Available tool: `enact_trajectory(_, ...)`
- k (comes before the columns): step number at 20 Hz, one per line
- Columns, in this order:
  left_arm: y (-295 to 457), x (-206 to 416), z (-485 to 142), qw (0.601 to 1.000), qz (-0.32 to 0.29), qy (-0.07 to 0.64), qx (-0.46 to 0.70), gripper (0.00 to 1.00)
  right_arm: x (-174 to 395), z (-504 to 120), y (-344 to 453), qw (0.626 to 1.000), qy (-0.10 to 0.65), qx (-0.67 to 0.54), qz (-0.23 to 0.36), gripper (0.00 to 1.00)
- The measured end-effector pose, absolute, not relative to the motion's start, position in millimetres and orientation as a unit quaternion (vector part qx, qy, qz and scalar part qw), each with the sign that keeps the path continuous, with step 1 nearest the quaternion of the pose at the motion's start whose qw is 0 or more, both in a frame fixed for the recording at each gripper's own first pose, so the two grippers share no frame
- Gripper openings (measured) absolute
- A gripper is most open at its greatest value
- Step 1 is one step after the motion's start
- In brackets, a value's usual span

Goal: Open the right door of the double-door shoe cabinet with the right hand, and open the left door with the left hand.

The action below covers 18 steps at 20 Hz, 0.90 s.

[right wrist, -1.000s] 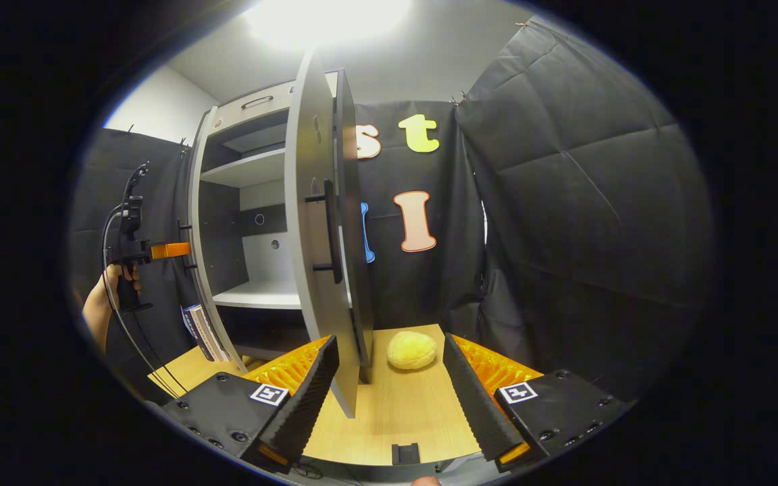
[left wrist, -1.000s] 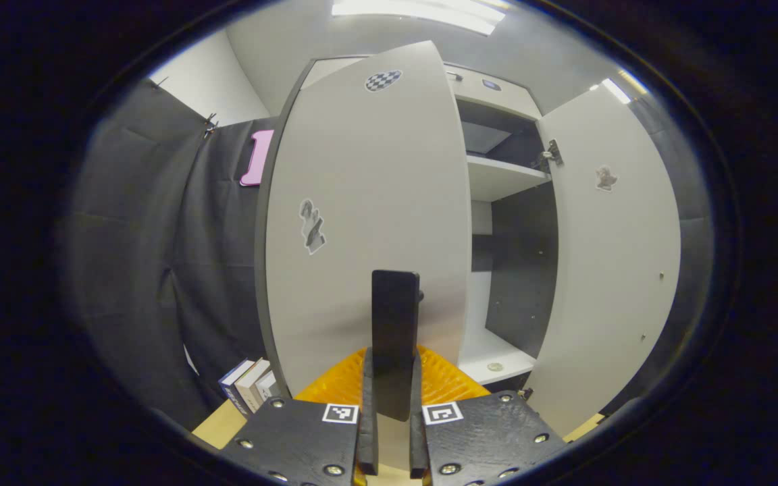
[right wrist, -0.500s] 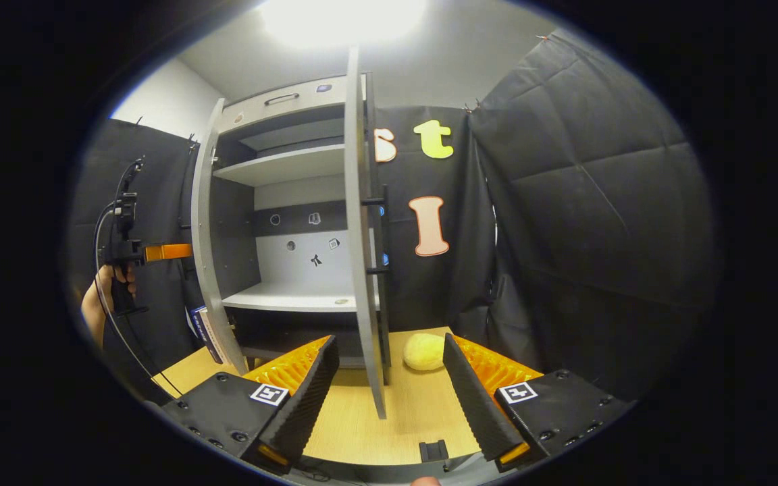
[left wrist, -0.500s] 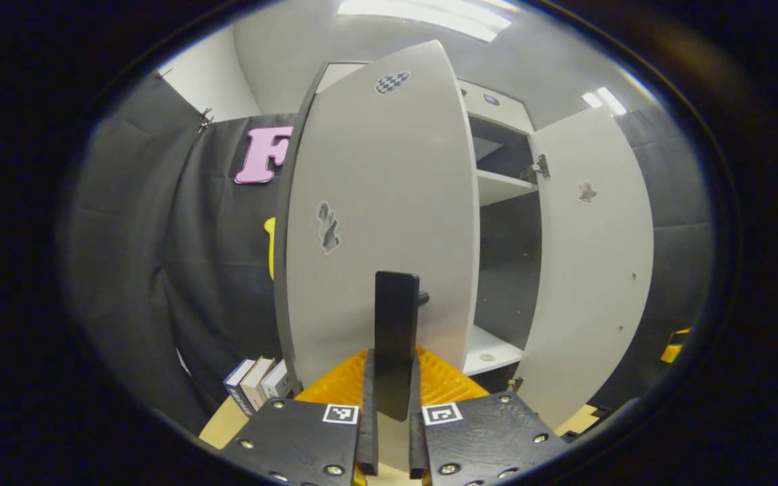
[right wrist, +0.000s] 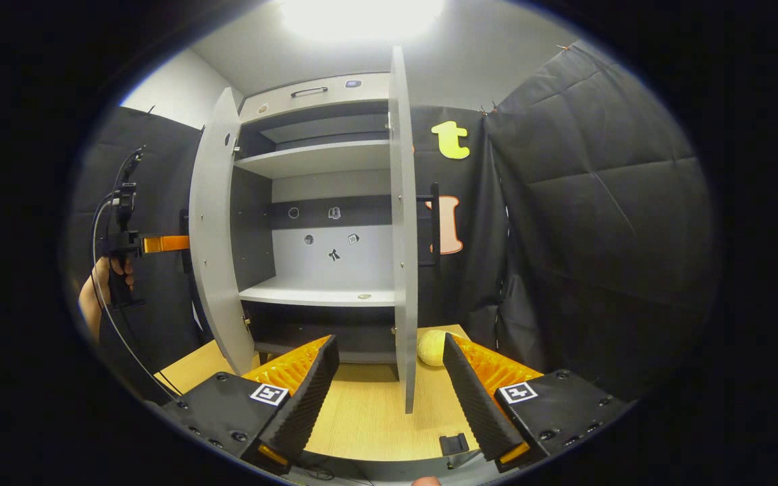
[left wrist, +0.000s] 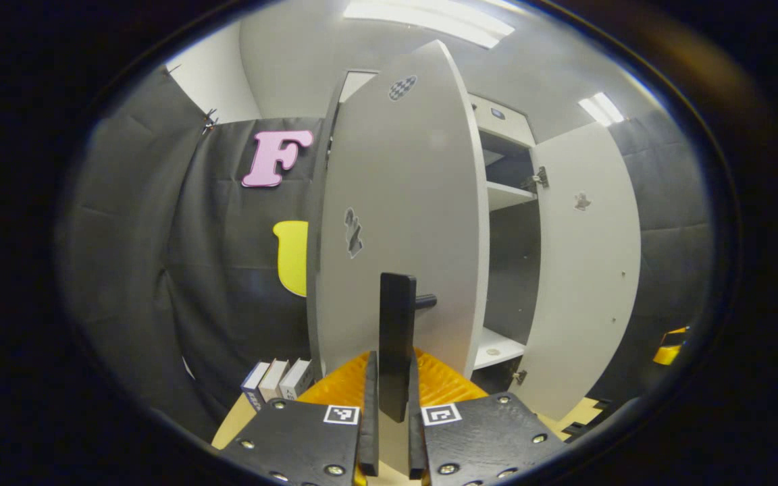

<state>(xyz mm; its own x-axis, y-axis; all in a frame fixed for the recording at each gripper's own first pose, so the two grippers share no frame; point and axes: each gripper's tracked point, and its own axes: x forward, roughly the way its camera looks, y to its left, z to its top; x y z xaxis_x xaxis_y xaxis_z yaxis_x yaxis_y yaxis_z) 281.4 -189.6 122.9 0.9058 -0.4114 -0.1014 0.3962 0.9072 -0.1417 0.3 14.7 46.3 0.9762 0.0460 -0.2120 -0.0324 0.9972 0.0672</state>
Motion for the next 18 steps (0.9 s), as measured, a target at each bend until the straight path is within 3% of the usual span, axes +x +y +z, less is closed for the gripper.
enact_trajectory(3, -178.5, 283.3, 122.0, 0.977, -0.201, 0.061, -0.044, 0.17, -0.5, 46.1, 21.8, 0.994, 0.103, 0.033, 0.019, 0.92)
enact_trajectory(4, -175.4, 284.0, 121.9, 0.977, -0.199, 0.06, -0.04, 0.19, -1.7, 45.8, 25.3, 0.994, 0.104, 0.033, 0.019, 0.97)
enact_trajectory(7, -167.9, 285.6, 125.0, 0.979, -0.191, 0.052, -0.042, 0.18, -5.7, 47.1, 40.5, 0.994, 0.102, 0.032, 0.021, 0.97)
enact_trajectory(8, -166.2, 287.3, 126.7, 0.981, -0.184, 0.047, -0.042, 0.18, -7.3, 47.9, 44.3, 0.994, 0.101, 0.031, 0.02, 0.92)
enact_trajectory(10, -144.0, 294.0, 128.8, 0.989, -0.146, 0.033, -0.021, 0.18, -10.8, 51.9, 51.7, 0.995, 0.097, 0.03, 0.021, 0.92)
enact_trajectory(11, -130.8, 294.5, 130.4, 0.992, -0.126, 0.029, -0.014, 0.07, -11.9, 54.3, 55.1, 0.995, 0.094, 0.029, 0.021, 0.92)
enact_trajectory(12, -134.3, 302.3, 130.4, 0.99, -0.135, 0.029, -0.024, 0.08, -12.3, 57.1, 58.3, 0.995, 0.092, 0.029, 0.021, 0.97)
enact_trajectory(14, -146.5, 293.0, 133.0, 0.985, -0.159, 0.031, -0.058, 0.08, -16.3, 59.0, 61.3, 0.995, 0.09, 0.028, 0.021, 0.97)
enact_trajectory(17, -141.9, 288.3, 131.3, 0.986, -0.16, 0.026, -0.041, 0.12, -19.7, 64.3, 73.7, 0.996, 0.083, 0.027, 0.022, 0.92)
enact_trajectory(18, -138.4, 288.7, 129.8, 0.986, -0.16, 0.026, -0.036, 0.05, -20.2, 66.2, 74.8, 0.996, 0.08, 0.027, 0.023, 0.92)
